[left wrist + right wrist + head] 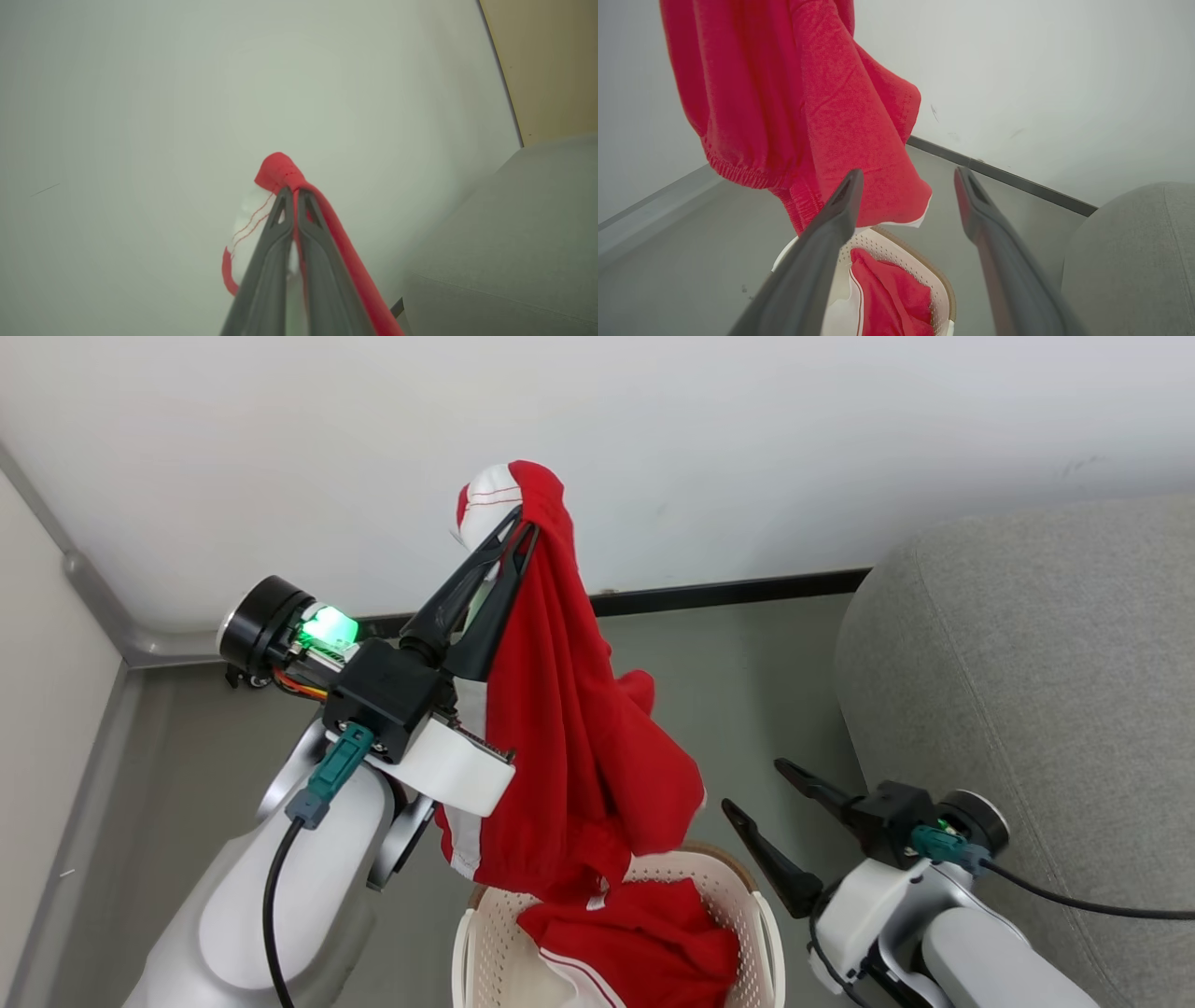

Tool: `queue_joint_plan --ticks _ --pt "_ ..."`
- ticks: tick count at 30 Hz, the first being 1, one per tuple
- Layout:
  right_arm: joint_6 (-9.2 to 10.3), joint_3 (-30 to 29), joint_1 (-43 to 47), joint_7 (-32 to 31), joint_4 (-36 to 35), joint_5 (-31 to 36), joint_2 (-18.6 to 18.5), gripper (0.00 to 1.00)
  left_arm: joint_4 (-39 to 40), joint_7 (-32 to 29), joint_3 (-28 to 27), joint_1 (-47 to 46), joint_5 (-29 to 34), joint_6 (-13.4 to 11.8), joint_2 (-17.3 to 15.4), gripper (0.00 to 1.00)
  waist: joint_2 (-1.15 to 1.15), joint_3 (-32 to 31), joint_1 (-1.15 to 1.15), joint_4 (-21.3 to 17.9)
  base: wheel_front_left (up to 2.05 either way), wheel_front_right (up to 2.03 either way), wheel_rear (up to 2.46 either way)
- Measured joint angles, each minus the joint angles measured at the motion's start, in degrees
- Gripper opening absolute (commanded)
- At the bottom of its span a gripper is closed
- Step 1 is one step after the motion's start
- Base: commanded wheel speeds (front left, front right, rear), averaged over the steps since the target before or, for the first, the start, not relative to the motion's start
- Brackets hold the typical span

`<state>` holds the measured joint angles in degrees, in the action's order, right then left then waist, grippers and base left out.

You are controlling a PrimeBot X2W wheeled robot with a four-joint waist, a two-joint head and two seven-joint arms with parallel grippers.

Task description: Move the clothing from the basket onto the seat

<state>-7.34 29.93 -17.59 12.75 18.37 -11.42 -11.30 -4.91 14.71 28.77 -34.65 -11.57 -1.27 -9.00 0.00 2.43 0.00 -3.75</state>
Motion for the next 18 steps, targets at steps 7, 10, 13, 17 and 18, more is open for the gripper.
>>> queue_joint_plan --ticks 7,10,13,17,18 --pt "-0.08 6.94 -5.12 -1.16 1.60 -1.35 0.41 1.00 0.08 -0.01 1.15 -0.01 -0.49 0.47 1.20 0.00 0.00 -2.11 0.00 0.89 0.00 0.00 0.00" --pt "-0.08 9.20 -6.56 -1.26 2.72 -2.29 1.21 1.00 0.04 -0.43 1.58 -0.01 -0.51 0.49 1.64 0.00 0.00 -2.74 0.00 1.27 0.00 0.00 0.00" --pt "-0.14 11.94 -7.64 -1.68 4.20 -2.79 2.04 1.00 0.01 -0.73 1.99 -0.01 -0.52 0.75 1.97 0.00 0.00 -3.18 0.00 1.69 0.00 0.00 0.00" --pt "-0.15 15.02 -9.04 -2.19 5.77 -3.30 2.32 1.00 -0.04 -1.26 2.75 -0.03 -0.68 1.01 2.66 0.00 0.00 -3.54 0.00 2.30 0.00 0.00 0.00" --pt "-0.15 15.60 -9.39 -2.19 6.24 -3.33 2.42 1.00 -0.05 -1.54 2.86 -0.04 -0.74 1.01 2.85 0.00 0.00 -3.61 0.00 2.45 0.00 0.00 0.00"
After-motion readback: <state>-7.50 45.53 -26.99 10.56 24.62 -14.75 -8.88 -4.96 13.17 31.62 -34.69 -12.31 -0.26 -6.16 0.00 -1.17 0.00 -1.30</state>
